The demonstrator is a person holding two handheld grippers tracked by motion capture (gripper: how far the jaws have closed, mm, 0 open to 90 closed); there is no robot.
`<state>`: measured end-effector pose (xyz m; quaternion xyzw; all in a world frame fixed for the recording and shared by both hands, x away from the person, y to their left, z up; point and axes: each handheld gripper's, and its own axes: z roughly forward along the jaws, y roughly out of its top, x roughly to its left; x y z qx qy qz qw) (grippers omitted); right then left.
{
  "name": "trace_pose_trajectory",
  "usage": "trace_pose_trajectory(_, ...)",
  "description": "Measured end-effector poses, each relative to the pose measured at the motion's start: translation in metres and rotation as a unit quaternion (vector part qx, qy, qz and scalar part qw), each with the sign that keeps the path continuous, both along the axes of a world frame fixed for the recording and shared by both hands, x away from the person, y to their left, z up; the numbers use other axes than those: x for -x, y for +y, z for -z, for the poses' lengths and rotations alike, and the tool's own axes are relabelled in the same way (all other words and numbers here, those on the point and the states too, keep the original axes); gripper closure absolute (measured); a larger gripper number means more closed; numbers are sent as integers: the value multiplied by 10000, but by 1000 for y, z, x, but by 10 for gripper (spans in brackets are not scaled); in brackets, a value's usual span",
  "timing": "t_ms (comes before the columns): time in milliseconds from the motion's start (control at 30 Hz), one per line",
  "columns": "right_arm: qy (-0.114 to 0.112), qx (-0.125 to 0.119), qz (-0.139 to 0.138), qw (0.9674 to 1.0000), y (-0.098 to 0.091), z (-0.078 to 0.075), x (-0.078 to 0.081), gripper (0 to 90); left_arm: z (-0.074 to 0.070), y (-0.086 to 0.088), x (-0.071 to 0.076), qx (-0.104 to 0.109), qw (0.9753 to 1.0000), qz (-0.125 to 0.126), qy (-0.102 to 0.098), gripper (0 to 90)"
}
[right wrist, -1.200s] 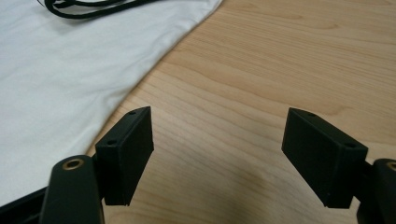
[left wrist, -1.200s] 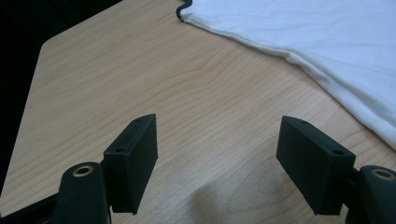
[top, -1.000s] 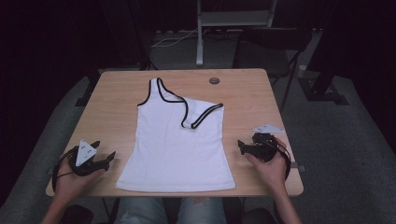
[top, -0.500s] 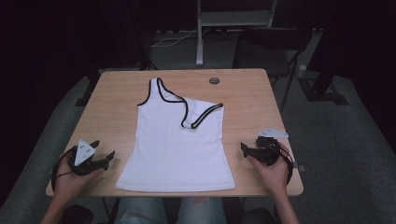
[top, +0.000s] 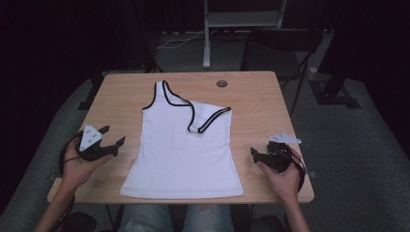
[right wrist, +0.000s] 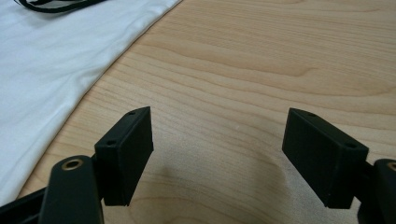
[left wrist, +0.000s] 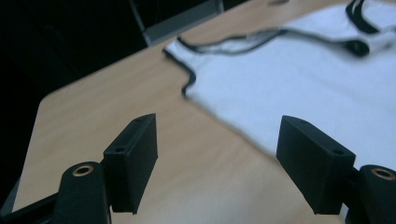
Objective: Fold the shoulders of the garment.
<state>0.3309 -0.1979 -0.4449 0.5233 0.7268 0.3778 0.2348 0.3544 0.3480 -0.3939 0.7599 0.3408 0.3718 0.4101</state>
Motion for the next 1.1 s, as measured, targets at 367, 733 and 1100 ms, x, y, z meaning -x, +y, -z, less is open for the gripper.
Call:
trace_pose_trajectory(367, -24, 78, 11, 10000, 1, 0, 1, 210, -29, -34, -81, -118, 9997, 106, 193, 293)
trace_pose_trajectory(733, -80, 75, -68, 9999, -1, 0, 2, 159, -22, -52, -131, -204, 9988, 11, 434, 293)
trace_pose_trajectory(1100, -101, 125, -125, 9998, 0, 0, 3, 159, -5, -59, -181, -446, 9953, -231, 824, 294)
